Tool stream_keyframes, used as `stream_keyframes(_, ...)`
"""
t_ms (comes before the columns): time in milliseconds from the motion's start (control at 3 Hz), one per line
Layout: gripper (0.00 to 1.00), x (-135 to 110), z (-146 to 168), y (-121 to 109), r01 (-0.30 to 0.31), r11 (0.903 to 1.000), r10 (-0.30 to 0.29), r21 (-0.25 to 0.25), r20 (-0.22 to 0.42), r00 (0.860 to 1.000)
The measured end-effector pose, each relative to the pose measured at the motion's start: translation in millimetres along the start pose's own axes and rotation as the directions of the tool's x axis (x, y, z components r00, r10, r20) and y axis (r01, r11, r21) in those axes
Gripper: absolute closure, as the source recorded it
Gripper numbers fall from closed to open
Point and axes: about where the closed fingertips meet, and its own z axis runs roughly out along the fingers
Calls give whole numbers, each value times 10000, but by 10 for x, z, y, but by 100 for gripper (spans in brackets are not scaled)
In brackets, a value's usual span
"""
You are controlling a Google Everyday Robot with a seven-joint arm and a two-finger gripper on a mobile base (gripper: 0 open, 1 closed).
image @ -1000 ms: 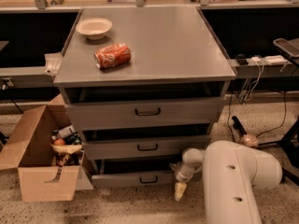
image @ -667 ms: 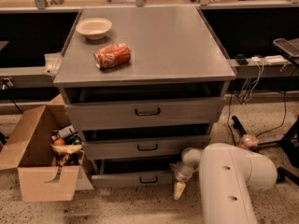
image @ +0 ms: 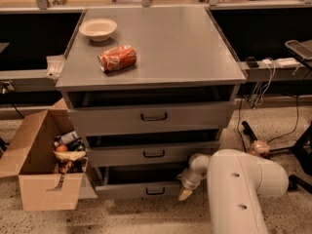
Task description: Open bottom drawer
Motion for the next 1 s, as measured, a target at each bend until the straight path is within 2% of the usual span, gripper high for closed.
stream_keyframes(333, 60, -110, -70, 225, 177, 9998, -176, -72, 158, 9997)
stream_keyframes(667, 84, -347, -186, 647, 551, 9982, -535, -215, 693, 9962)
stream_keyframes(1000, 100, -430, -202, 819, 654, 9975, -627, -260, 944, 9936)
